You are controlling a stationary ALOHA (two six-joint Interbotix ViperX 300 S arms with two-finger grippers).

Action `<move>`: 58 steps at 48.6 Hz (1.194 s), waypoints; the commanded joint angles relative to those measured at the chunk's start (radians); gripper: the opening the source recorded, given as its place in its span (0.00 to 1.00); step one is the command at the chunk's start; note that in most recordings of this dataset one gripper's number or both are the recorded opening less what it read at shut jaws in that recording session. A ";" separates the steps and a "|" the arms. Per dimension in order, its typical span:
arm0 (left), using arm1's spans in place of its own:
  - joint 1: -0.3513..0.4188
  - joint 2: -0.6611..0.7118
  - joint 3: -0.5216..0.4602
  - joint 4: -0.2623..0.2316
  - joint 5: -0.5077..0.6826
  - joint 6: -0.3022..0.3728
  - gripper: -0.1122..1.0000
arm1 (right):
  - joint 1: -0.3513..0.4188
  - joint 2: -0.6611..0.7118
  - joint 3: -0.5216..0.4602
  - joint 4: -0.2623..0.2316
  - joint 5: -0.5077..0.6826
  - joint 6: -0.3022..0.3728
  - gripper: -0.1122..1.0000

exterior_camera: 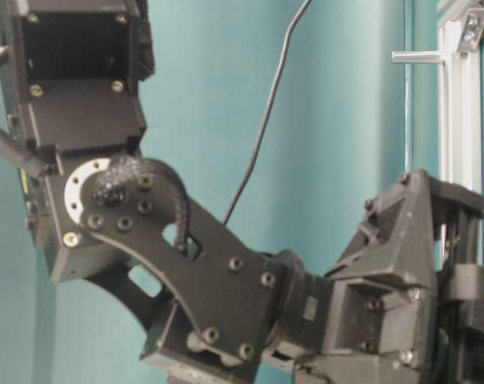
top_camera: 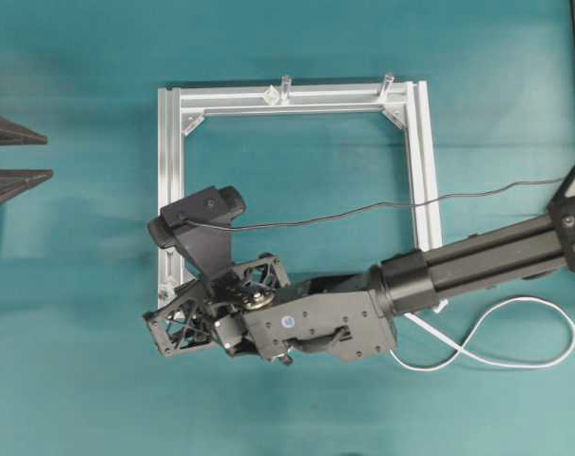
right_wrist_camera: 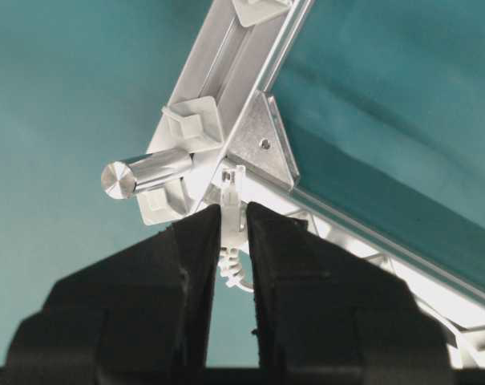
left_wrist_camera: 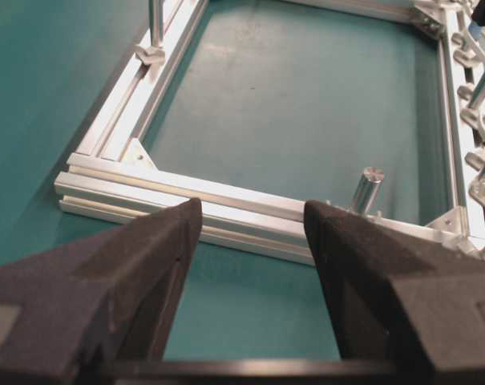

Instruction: Move the cable alternately left and right between 8 closely spaced pins so it hooks onto each one.

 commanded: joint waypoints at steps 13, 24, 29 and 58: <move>-0.003 0.008 -0.014 0.003 -0.006 -0.003 0.68 | 0.008 -0.023 -0.023 0.002 -0.003 -0.002 0.23; -0.003 0.008 -0.014 0.003 -0.006 -0.003 0.68 | 0.008 -0.023 -0.023 0.002 -0.003 -0.002 0.23; -0.003 0.008 -0.014 0.003 -0.006 -0.003 0.68 | 0.011 -0.023 -0.026 0.002 -0.005 0.005 0.23; -0.006 0.008 -0.015 0.002 -0.006 -0.003 0.68 | 0.051 -0.021 -0.044 0.002 -0.009 0.018 0.23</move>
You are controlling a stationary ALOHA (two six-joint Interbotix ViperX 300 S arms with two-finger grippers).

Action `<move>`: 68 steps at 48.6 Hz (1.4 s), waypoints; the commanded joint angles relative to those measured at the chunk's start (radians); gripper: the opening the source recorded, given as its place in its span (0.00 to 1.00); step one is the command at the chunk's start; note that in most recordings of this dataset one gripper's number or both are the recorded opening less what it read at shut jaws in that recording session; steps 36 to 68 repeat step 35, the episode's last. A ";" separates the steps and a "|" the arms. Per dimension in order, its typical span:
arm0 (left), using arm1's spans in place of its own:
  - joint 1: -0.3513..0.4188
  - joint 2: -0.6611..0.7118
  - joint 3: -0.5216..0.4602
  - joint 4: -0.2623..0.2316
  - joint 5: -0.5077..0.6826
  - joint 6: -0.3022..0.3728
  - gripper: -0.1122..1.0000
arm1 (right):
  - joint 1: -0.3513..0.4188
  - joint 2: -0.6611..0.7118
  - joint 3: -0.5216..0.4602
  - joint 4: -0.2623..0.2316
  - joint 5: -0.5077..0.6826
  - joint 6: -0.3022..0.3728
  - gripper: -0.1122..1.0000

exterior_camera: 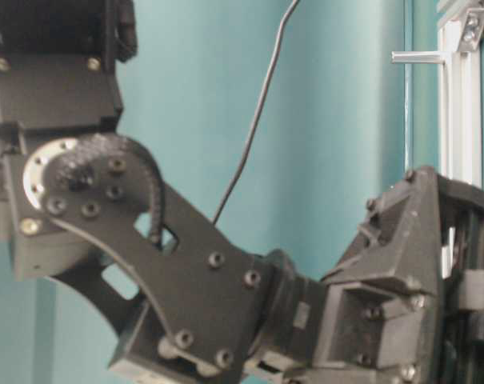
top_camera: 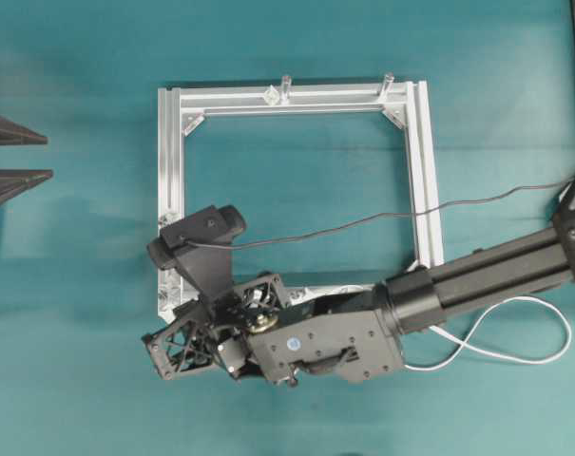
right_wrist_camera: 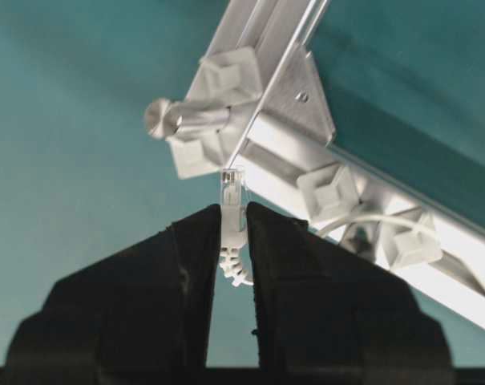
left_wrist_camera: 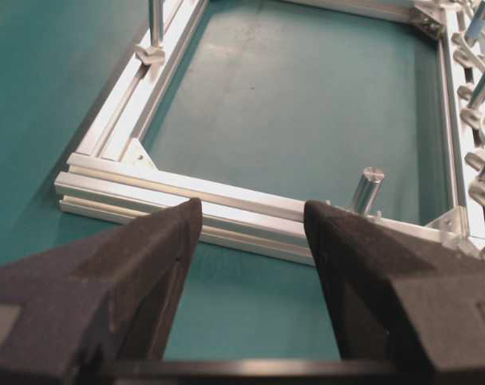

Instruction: Move the cable alternately left and right between 8 closely spaced pins so it hooks onto each one.

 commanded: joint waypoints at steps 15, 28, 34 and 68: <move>-0.035 0.009 -0.015 0.002 -0.006 -0.003 0.68 | 0.006 0.008 -0.075 -0.002 -0.051 -0.017 0.23; -0.043 0.008 -0.015 0.003 -0.005 -0.003 0.68 | 0.002 0.046 -0.130 -0.002 -0.064 -0.060 0.23; -0.043 0.009 -0.014 0.003 -0.006 -0.003 0.68 | -0.005 0.061 -0.150 -0.002 -0.087 -0.063 0.23; -0.041 0.009 -0.015 0.003 -0.006 -0.003 0.68 | -0.006 0.064 -0.153 -0.002 -0.091 -0.063 0.23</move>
